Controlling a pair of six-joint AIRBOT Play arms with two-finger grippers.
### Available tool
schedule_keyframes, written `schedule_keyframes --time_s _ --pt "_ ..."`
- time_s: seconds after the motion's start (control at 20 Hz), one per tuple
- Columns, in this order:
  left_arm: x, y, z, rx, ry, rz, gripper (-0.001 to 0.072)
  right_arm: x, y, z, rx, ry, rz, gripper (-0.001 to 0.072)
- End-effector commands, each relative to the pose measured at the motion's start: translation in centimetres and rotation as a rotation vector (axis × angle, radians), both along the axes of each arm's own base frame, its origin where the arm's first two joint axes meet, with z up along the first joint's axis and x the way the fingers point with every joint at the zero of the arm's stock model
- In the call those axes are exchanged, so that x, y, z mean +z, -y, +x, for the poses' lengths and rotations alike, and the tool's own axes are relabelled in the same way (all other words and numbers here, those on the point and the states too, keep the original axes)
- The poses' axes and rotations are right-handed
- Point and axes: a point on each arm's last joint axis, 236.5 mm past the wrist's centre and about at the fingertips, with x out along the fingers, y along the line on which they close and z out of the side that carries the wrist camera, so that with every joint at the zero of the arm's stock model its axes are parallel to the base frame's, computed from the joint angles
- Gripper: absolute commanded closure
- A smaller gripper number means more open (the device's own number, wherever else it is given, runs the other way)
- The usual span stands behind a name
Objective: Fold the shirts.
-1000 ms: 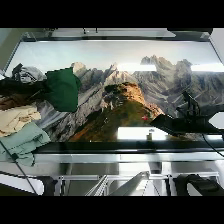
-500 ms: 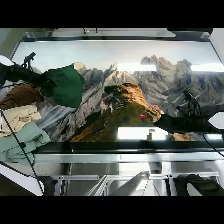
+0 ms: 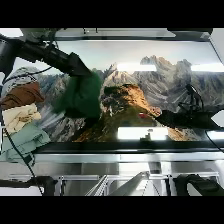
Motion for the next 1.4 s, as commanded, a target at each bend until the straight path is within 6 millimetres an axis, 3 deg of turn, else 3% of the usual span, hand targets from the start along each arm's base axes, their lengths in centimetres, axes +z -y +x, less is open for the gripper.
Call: schedule_keyframes --time_s 0.0,0.05,0.15,0.35,0.45,0.55,0.65,0.7,0.85,1.1,1.25,1.35 --pt "0.6 4.4 -3.2 -0.048 0.054 0.000 0.0416 1.2 0.0 0.4 0.010 0.043 -0.004 0.0180" --pt "-0.2 4.1 -2.9 -0.039 0.080 0.045 0.0416 1.2 0.0 0.4 0.011 0.044 -0.005 0.0048" --pt "-1.5 2.1 -2.4 -0.017 0.090 0.164 0.0416 0.8 -0.1 -0.5 0.036 0.012 -0.012 0.0048" --pt "-4.2 -5.0 -1.6 0.117 -0.007 0.366 0.0416 -0.3 0.1 -2.1 0.076 -0.047 -0.041 0.0049" --pt "-8.2 -9.2 -3.4 0.169 -0.098 0.452 0.0416 -1.7 0.2 -2.9 0.073 -0.085 -0.041 0.0048" --pt "-13.4 -14.4 -5.2 0.249 -0.178 0.557 0.0416 -4.3 0.4 -3.6 0.058 -0.149 -0.043 0.0049" --pt "-17.9 -18.1 -5.4 0.397 -0.230 0.554 0.0416 -7.0 0.4 -3.7 0.047 -0.202 -0.040 0.0048" --pt "-19.4 -19.0 -5.1 0.444 -0.243 0.515 0.0416 -7.9 -0.2 -3.5 0.063 -0.218 -0.016 0.0049" --pt "-21.9 -18.8 -3.7 0.466 -0.284 0.337 0.0416 -9.3 -2.4 -2.5 0.115 -0.219 0.079 0.0049" --pt "-26.1 -20.8 -2.1 0.411 -0.346 0.422 0.0416 -12.1 -2.1 -2.5 0.118 -0.273 0.064 0.0049" --pt "-27.9 -19.3 -1.9 0.356 -0.411 0.409 0.0416 -12.3 -2.5 -2.3 0.122 -0.258 0.059 0.0049" --pt "-29.1 -17.6 -3.4 0.280 -0.476 0.416 0.0416 -12.3 -3.4 -1.9 0.128 -0.231 0.052 0.0049"
